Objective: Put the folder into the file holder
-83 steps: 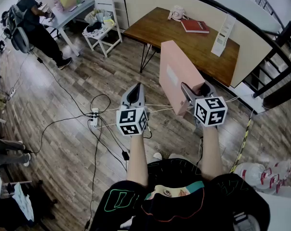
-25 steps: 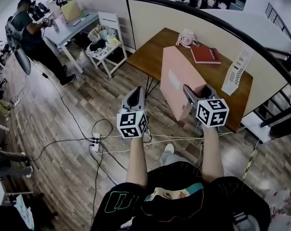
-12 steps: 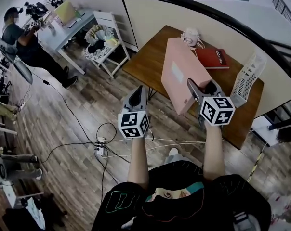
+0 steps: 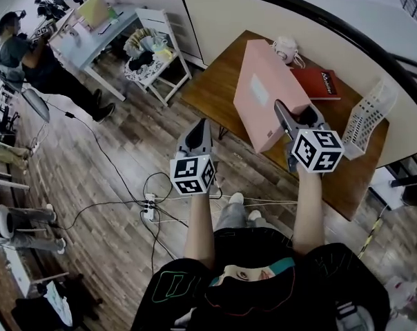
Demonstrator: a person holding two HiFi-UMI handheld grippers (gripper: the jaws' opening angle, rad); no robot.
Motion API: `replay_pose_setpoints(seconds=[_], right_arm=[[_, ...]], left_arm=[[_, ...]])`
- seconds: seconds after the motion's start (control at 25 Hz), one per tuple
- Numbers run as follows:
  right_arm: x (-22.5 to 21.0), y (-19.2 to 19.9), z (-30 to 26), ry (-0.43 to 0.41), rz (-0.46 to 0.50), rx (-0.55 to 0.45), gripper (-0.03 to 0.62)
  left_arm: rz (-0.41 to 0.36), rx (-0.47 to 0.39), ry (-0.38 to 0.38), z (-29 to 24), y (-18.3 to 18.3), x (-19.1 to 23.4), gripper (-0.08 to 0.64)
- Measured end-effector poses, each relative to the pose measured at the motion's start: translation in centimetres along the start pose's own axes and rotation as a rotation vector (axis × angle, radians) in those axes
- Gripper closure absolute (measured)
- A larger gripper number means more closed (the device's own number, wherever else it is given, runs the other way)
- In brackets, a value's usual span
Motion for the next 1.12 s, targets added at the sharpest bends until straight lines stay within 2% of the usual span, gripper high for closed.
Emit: replay_pose_setpoints(seconds=[0.16,0.36,0.68,1.12], right_arm=[[0.1,-0.6,-1.3,0.030,0.018,0.011,0.308],[-2.6,-1.6,-3.0,0.071,0.023,-0.002,0.308],[-2.2,-2.5,-2.8,0.179,0.062,-0.016,0.308],[-5.9,-4.1,2.6,0.376,0.084,-0.057,0.308]], left_arm=[[0.008,-0.005,0.040,-2.4,-0.7,1.0,0.563],[-0.007,-0.023,0.081,-6.8,-1.9,0.6,0.563],[0.021,-0.036,0.167,-9.2,-2.1,1.8,0.563],[0.050,-0.044,0.357,-14.2,-2.1,-4.0,0.563]])
Point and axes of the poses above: the fingertips, and each gripper's own axes: z backward along the fingers, x to its left, y out of its underside, the point moved 10 cm from there along z, backward along the fingers, and after that the axes turned 1 degree about -z, right-handed, at the moved point
